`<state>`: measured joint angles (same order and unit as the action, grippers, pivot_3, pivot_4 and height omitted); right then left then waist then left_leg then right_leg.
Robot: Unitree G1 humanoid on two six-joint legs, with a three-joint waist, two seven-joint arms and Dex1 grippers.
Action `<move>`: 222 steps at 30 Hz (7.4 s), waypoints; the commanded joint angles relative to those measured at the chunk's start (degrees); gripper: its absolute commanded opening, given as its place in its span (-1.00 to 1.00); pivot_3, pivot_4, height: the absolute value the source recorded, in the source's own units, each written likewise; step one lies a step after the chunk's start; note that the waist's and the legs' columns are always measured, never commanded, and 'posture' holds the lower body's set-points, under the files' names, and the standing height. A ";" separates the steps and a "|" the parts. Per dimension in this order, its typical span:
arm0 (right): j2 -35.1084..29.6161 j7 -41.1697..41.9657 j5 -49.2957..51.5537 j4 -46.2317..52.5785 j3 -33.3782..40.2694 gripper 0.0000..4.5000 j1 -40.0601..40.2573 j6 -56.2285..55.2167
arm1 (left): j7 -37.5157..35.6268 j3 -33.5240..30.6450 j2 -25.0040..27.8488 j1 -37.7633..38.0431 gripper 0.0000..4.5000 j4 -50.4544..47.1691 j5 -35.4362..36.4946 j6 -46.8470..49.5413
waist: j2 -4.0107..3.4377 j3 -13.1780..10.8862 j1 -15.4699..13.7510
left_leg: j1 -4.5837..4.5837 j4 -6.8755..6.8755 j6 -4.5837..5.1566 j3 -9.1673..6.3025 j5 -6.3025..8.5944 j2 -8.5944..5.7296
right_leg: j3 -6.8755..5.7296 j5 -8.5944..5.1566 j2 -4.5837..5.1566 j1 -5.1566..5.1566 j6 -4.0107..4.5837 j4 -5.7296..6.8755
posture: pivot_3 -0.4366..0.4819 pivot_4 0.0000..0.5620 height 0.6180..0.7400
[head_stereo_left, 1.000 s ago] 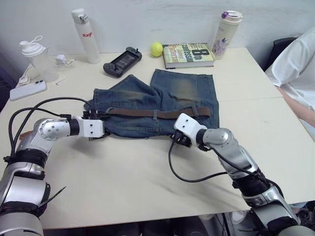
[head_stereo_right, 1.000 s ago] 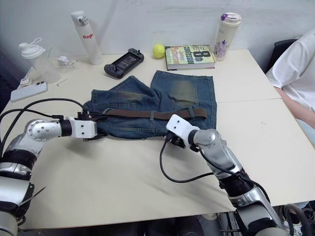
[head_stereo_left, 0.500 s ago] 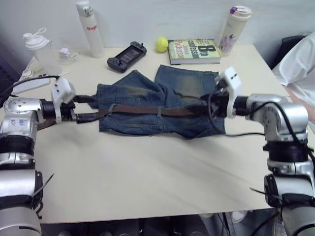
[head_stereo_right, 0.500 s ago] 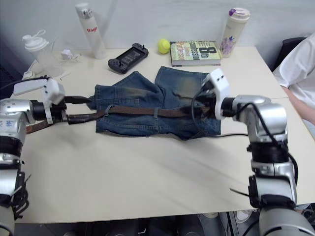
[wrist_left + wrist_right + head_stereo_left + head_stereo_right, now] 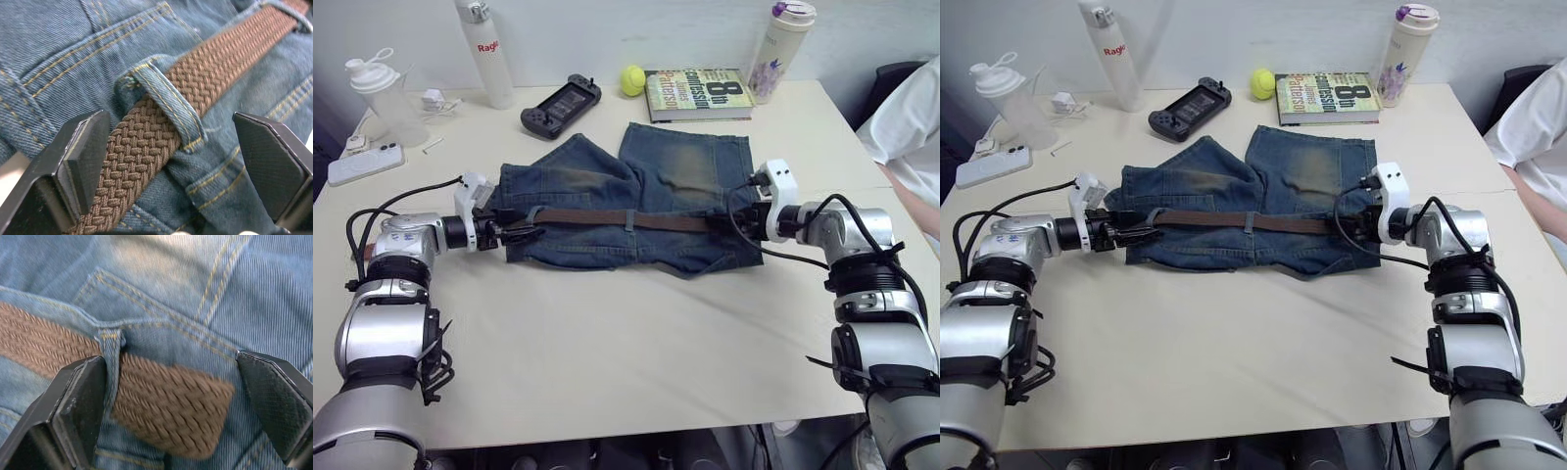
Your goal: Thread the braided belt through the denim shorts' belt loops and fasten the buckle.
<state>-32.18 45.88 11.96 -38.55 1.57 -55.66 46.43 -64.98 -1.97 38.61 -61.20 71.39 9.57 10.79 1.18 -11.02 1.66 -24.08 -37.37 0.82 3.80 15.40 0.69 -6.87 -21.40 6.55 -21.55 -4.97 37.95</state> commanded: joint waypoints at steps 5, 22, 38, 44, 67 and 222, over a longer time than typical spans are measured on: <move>-0.65 2.43 0.01 -0.27 -0.40 0.99 -0.52 0.13 | 3.77 -5.12 -1.92 -3.38 0.94 2.77 0.75 4.71 | 0.00 0.00 -0.04 | -0.01 -0.04 0.00 -0.01 0.00 -0.01 | 0.06 0.01 0.00 0.01 -0.01 0.02 | -0.05 -0.47 1.00; -1.13 4.80 0.28 2.09 -0.69 0.99 0.63 1.53 | -2.81 -4.55 0.19 -6.92 0.94 4.06 -5.01 6.12 | 0.00 0.00 -0.03 | -0.01 -0.04 0.00 0.00 0.00 -0.01 | 0.02 0.01 -0.04 0.01 -0.01 0.02 | -0.05 -0.47 1.00; -1.58 5.48 0.19 4.02 -0.77 -0.84 0.99 1.38 | -2.43 -2.32 0.42 -5.96 -1.00 4.27 -10.16 1.63 | 0.00 0.00 -0.01 | -0.01 -0.09 0.00 0.01 0.00 -0.01 | 0.03 0.01 -0.04 0.01 -0.01 0.05 | -0.05 -0.47 1.00; -1.52 5.64 -0.01 4.35 -0.97 -0.84 1.07 0.54 | -0.20 -2.24 0.21 -5.86 -1.00 4.25 -11.06 -1.35 | 0.00 0.00 0.01 | -0.01 -0.09 0.00 0.01 0.00 -0.01 | 0.03 0.01 -0.03 0.00 -0.01 0.05 | -0.05 -0.47 1.00; -3.75 11.97 7.43 29.62 4.02 -0.84 12.83 -8.70 | -0.77 -7.22 0.88 -4.22 -1.00 -0.96 -6.62 -14.26 | 0.00 0.00 -0.04 | -0.03 -0.20 0.00 -0.02 0.00 0.00 | 0.00 0.01 -0.04 -0.01 -0.01 0.12 | -0.05 -0.47 1.00; 16.03 -23.43 -5.47 57.37 -31.31 0.98 30.13 -1.50 | 30.45 -28.18 0.74 53.66 0.38 -72.07 21.71 24.20 | 0.17 0.42 -0.05 | 0.87 0.32 -0.22 -0.38 0.23 0.13 | 1.04 0.23 0.05 0.92 -0.02 -0.56 | -0.05 -0.47 1.00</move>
<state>-16.22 20.79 7.00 18.50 -27.52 -26.24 44.77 -34.69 -27.51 39.10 -8.24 1.08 29.39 34.58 1.35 -10.60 1.61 -23.19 -37.04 0.60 3.42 15.63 0.82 -5.83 -21.18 6.60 -20.63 -4.99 37.40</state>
